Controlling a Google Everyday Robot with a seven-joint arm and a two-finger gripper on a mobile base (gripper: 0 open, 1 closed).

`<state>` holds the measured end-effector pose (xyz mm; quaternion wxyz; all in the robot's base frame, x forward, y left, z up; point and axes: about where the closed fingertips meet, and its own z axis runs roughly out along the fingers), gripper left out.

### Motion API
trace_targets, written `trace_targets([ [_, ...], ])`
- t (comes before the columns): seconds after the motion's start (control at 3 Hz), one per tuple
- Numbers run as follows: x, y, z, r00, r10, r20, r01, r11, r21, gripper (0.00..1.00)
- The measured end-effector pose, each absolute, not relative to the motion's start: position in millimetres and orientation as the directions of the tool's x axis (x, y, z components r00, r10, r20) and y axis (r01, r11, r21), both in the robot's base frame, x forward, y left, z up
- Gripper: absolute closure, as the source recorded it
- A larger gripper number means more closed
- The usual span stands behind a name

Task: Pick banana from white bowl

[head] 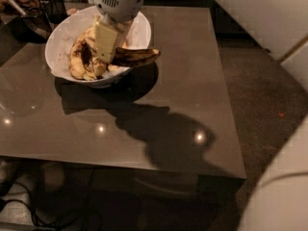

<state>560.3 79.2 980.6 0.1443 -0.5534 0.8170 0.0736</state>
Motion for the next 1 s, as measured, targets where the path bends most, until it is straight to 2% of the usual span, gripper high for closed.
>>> trace_targets([
  [0.33,520,55,973,-0.414,-0.861,-0.297,-0.905,0.425,0.029,1.00],
  [0.67,492,40,971,-0.467,-0.838,-0.283,-0.879,0.476,0.040,1.00],
  [1.0,492,42,972,-0.467,-0.835,-0.290,-0.878,0.478,0.038,1.00],
])
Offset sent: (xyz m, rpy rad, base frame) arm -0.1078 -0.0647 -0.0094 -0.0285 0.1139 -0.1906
